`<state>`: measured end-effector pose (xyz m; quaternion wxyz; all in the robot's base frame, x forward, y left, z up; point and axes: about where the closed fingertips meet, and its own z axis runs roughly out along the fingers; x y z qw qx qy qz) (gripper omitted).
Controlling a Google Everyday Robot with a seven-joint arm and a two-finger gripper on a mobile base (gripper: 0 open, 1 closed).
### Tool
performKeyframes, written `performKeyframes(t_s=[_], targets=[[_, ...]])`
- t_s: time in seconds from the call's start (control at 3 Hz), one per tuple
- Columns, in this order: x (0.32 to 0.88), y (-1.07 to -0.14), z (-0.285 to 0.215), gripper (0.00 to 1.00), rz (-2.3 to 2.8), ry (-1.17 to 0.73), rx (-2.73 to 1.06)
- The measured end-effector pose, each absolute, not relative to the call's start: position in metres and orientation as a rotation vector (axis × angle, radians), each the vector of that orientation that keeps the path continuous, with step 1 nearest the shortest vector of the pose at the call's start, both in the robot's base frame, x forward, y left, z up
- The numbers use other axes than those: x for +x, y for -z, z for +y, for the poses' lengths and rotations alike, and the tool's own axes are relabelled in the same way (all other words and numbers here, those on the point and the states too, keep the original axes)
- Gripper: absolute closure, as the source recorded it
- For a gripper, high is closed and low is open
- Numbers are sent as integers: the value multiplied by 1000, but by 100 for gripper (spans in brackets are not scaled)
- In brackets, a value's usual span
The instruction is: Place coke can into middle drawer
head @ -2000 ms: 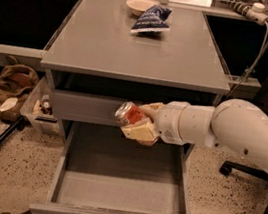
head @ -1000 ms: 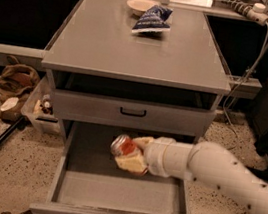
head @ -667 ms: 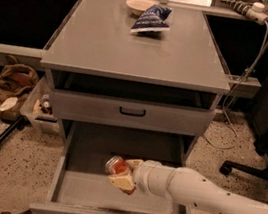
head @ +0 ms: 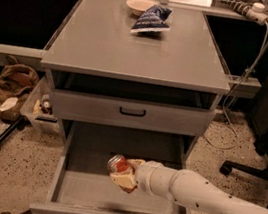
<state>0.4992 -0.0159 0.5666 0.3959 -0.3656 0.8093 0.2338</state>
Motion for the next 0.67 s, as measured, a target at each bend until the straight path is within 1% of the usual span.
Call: performKeyframes(t_s=[0.67], targets=[[557, -522, -7, 100, 2060, -652, -811]])
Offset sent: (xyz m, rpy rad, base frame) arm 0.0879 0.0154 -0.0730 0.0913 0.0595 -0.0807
